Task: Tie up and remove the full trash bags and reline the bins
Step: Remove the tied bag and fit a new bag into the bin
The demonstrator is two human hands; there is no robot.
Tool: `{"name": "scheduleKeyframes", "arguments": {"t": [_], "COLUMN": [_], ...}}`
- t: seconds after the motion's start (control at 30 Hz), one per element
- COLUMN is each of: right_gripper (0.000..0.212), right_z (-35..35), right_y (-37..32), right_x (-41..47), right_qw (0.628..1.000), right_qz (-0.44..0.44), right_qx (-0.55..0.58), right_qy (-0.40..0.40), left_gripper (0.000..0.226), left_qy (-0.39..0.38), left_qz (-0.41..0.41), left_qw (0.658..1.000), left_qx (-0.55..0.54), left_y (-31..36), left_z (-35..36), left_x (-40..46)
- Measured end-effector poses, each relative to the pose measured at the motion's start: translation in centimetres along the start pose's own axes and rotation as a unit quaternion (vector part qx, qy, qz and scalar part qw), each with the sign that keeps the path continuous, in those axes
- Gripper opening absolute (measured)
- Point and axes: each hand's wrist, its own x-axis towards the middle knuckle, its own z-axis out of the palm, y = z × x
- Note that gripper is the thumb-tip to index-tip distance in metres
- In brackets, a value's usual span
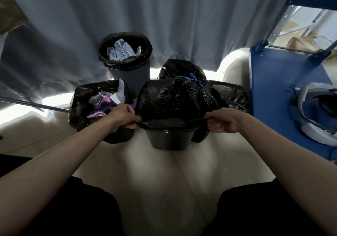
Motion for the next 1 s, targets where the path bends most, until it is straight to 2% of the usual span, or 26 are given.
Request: {"name": "scheduleKeyframes", "arguments": {"t": [0.13,0.23,0.3,0.43,0.63,0.67,0.8,0.9,1.0], "right_gripper": [0.027,0.024,0.020,0.011,0.004,0.007,0.039,0.048,0.046], "right_z": [0.1,0.4,0.4,0.0,0.0,0.0,-0.2,-0.4,-0.4], "right_y": [0.3,0.1,-0.4,-0.9,-0.6,-0.5,-0.1,0.2,0.3], "right_x": [0.5,0.7,0.6,0.5,0.4,0.4,0.6,0.7,0.7], "right_qw": [0.996,0.990,0.987,0.989,0.988,0.987,0.985,0.983,0.981], "right_qz": [-0.019,-0.031,-0.035,-0.008,0.028,0.031,0.020,0.008,-0.002], "right_qx": [-0.073,-0.130,-0.150,-0.148,-0.108,-0.103,-0.071,-0.047,-0.066], "right_qy": [0.046,0.055,0.052,0.007,-0.106,-0.119,-0.155,-0.178,-0.183], "left_gripper": [0.033,0.037,0.041,0.041,0.042,0.043,0.046,0.049,0.051], "left_qy": [-0.085,-0.104,-0.113,-0.130,-0.142,-0.142,-0.135,-0.124,-0.120], "left_qz": [-0.012,-0.011,-0.013,-0.033,-0.022,-0.021,-0.004,0.014,0.010], "left_qw": [0.996,0.987,0.983,0.981,0.982,0.982,0.983,0.985,0.986], "left_qx": [0.031,0.123,0.146,0.140,0.124,0.120,0.124,0.122,0.117], "left_y": [0.6,1.5,2.2,2.3,1.8,1.7,1.5,1.2,0.9], "left_z": [-0.5,-0.6,-0.5,-0.5,-1.0,-1.1,-1.1,-1.1,-1.1], "left_x": [0.3,0.5,0.5,0.7,0.8,0.8,0.4,0.3,0.3]}}
